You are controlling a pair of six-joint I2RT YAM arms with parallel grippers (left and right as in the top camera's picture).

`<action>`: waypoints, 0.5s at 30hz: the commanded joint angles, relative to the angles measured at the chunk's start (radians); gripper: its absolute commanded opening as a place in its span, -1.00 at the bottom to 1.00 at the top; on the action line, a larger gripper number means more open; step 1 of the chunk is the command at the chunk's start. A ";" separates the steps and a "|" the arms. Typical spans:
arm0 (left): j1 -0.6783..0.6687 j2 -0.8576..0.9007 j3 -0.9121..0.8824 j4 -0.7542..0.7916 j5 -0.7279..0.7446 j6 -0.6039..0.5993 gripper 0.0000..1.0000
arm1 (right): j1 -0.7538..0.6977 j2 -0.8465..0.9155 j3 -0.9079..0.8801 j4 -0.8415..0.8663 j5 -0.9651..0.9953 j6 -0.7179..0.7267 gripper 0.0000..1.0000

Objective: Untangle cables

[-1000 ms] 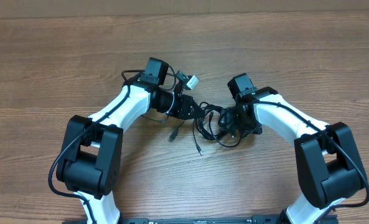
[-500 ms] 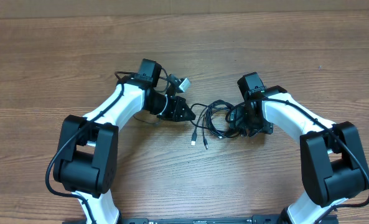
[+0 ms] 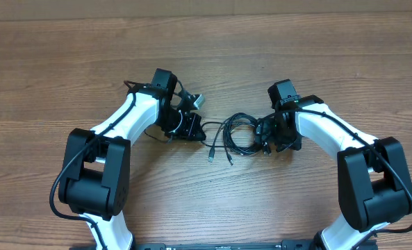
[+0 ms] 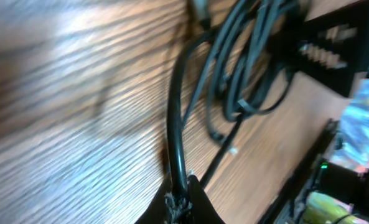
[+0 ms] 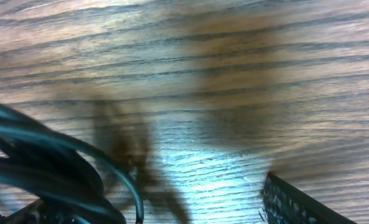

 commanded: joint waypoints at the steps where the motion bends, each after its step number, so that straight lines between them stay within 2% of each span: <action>1: 0.021 -0.034 0.018 -0.055 -0.210 0.026 -0.92 | -0.007 0.009 -0.027 0.006 0.033 0.002 0.68; 3: 0.021 -0.034 0.018 -0.086 -0.304 0.014 -0.92 | -0.007 0.009 -0.027 0.006 0.031 0.002 0.68; 5: 0.021 -0.034 0.018 -0.120 -0.372 0.008 -0.74 | -0.007 0.009 -0.027 0.006 0.025 0.002 0.69; 7: 0.021 -0.034 0.018 -0.143 -0.383 0.009 -0.49 | -0.006 0.009 -0.027 0.006 -0.001 0.001 0.68; 9: 0.021 -0.034 0.023 -0.156 -0.383 0.011 -0.46 | -0.006 0.009 -0.027 0.008 -0.055 -0.008 0.68; 12: 0.021 -0.034 0.063 -0.188 -0.386 0.011 -0.24 | -0.006 0.009 -0.027 0.024 -0.153 -0.075 0.61; 15: 0.021 -0.034 0.162 -0.266 -0.385 0.011 -0.20 | -0.006 0.009 -0.027 0.042 -0.226 -0.094 0.56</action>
